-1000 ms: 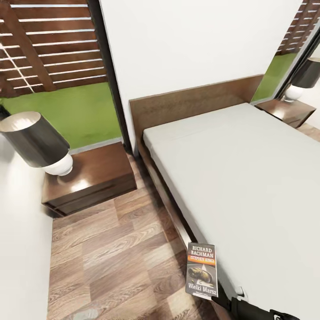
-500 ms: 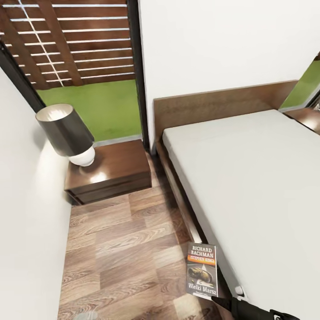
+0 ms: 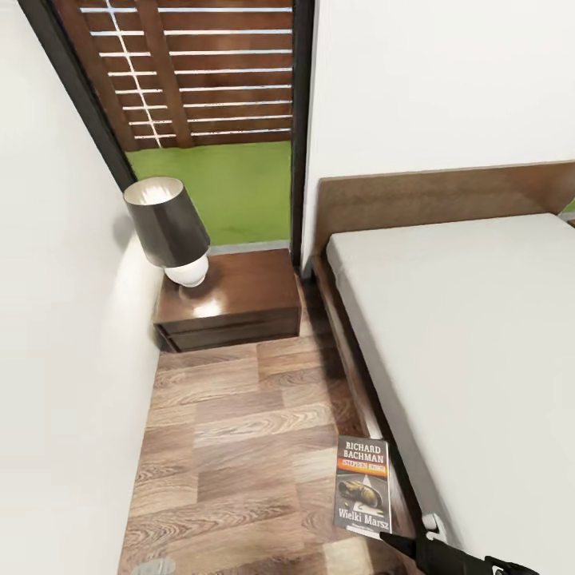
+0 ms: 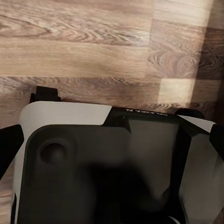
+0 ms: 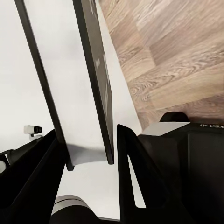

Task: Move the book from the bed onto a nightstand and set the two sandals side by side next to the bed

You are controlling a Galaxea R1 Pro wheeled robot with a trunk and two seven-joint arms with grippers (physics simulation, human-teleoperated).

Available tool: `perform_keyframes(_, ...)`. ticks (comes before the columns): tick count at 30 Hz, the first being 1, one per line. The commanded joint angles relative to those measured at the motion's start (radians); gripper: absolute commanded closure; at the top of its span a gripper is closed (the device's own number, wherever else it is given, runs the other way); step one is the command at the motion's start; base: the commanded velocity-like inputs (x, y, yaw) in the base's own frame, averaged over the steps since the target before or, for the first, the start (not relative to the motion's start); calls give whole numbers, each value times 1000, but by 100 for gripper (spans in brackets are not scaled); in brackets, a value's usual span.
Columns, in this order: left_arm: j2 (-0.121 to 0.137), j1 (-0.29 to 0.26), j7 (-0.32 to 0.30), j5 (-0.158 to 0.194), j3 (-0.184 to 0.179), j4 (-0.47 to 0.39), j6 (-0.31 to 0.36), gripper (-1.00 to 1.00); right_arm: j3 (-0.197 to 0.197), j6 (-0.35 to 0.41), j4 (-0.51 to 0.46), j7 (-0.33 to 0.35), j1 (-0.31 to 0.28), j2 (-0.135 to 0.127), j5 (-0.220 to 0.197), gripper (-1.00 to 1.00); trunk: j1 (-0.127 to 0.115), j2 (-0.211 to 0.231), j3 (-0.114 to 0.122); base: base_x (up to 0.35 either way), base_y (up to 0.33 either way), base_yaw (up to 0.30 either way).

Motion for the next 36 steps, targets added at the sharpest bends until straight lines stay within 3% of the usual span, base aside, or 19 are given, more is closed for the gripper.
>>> perform_keyframes(1, 1, 0, 0, 11, -6, -1, 7, -100, 2, 10, -1, 1, 0, -1, -8, 100, 0, -1, -1, 0, 0, 293)
perform_keyframes(11, 1, 0, 0, 11, -6, -1, 7, -100, -1, 10, 29, -3, 0, -2, -8, 100, 0, -1, -1, 0, 0, 250)
perform_keyframes(17, 1, 0, 0, 11, -7, -1, 7, -100, -6, 7, 98, -4, 0, -2, -8, 100, 0, -1, 1, 0, 0, 30)
perform_keyframes(31, 1, 0, 0, 9, -7, -2, 6, -100, -6, -23, 103, -3, 0, -1, -8, 100, 0, -1, 23, 0, 0, 1)
perform_keyframes(36, -1, 0, 2, 0, -8, -4, -39, -100, -6, -28, 103, -3, 0, -2, -8, 100, 0, -1, 31, 0, 0, 0)
